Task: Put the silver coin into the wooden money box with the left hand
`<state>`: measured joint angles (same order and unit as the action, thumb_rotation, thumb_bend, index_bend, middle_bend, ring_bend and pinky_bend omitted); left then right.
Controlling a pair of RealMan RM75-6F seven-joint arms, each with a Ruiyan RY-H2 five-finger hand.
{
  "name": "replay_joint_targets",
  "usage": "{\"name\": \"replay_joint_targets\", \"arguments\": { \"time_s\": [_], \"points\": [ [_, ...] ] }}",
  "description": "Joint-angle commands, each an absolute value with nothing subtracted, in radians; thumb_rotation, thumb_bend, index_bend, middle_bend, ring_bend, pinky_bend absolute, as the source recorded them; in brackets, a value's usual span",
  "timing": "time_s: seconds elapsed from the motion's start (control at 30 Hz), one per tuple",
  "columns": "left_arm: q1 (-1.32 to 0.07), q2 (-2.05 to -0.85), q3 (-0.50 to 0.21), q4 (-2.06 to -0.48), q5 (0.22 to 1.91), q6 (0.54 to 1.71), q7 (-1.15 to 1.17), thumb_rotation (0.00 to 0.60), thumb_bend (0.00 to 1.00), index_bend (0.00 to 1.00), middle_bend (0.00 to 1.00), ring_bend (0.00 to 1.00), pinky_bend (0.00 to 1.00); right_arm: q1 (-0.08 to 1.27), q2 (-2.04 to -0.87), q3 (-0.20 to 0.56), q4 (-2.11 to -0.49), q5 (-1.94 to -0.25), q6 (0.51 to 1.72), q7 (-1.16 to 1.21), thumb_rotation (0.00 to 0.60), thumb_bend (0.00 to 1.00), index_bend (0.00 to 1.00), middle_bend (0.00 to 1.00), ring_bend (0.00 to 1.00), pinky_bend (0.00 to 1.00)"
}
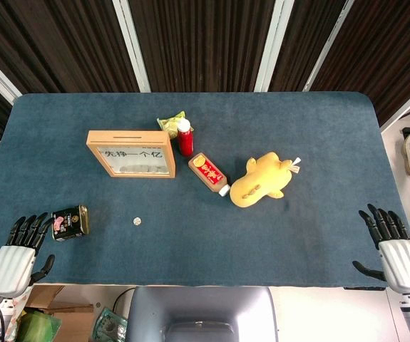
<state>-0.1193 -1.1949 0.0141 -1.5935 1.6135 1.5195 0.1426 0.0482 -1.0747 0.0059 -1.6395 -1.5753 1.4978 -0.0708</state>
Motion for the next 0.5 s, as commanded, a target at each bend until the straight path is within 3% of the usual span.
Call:
{"name": "replay_joint_targets", "arguments": {
  "time_s": [0.03,0.17,0.2,0.23,0.3,0.33,0.37,0.4,0.5],
  "points": [
    [-0.123,-1.195,0.018,-1.592,1.617,1.510,0.142,0.600,0.39,0.00,0.03,0.00,0.03,0.047,-1.074,0.006,-1.642,-1.577,1.500,-0.070,0.600,0.20,0.00,0.00,0.00,0.00],
    [-0.145,-1.225,0.026,-1.572,1.650,1.481,0.150,0.600,0.38,0.00,0.04,0.01,0.09,0.046,-1.075,0.002,-1.645,-1.584,1.501,-0.069,0.600,0.20,0.00,0.00,0.00,0.00],
    [-0.152,-1.245,0.023,-1.558,1.662,1.482,0.155,0.600,0.38,0.00,0.09,0.06,0.19,0.045,-1.074,0.003,-1.644,-1.585,1.503,-0.067,0.600,0.20,0.00,0.00,0.00,0.00],
    [-0.159,-1.271,0.018,-1.539,1.676,1.487,0.160,0.600,0.38,0.02,0.19,0.17,0.38,0.045,-1.074,0.003,-1.643,-1.586,1.505,-0.068,0.600,0.20,0.00,0.00,0.00,0.00],
    [-0.177,-1.343,0.008,-1.486,1.705,1.493,0.160,0.600,0.39,0.07,0.45,0.49,0.77,0.044,-1.072,0.002,-1.642,-1.585,1.503,-0.064,0.600,0.20,0.00,0.00,0.00,0.00],
    [-0.193,-1.378,0.009,-1.460,1.717,1.478,0.148,0.600,0.39,0.11,0.58,0.63,0.91,0.044,-1.071,0.002,-1.643,-1.586,1.503,-0.060,0.600,0.20,0.00,0.00,0.00,0.00],
    [-0.206,-1.403,0.005,-1.441,1.719,1.465,0.137,0.600,0.39,0.16,0.70,0.76,0.99,0.044,-1.070,0.003,-1.643,-1.586,1.503,-0.059,0.600,0.20,0.00,0.00,0.00,0.00],
    [-0.218,-1.431,-0.005,-1.418,1.718,1.458,0.130,0.600,0.39,0.20,0.80,0.85,1.00,0.044,-1.069,0.003,-1.644,-1.588,1.504,-0.056,0.600,0.20,0.00,0.00,0.00,0.00],
    [-0.252,-1.530,-0.045,-1.337,1.701,1.451,0.112,0.600,0.40,0.28,0.98,0.99,1.00,0.044,-1.064,-0.001,-1.645,-1.596,1.505,-0.043,0.600,0.20,0.00,0.00,0.00,0.00]
  ]
}}
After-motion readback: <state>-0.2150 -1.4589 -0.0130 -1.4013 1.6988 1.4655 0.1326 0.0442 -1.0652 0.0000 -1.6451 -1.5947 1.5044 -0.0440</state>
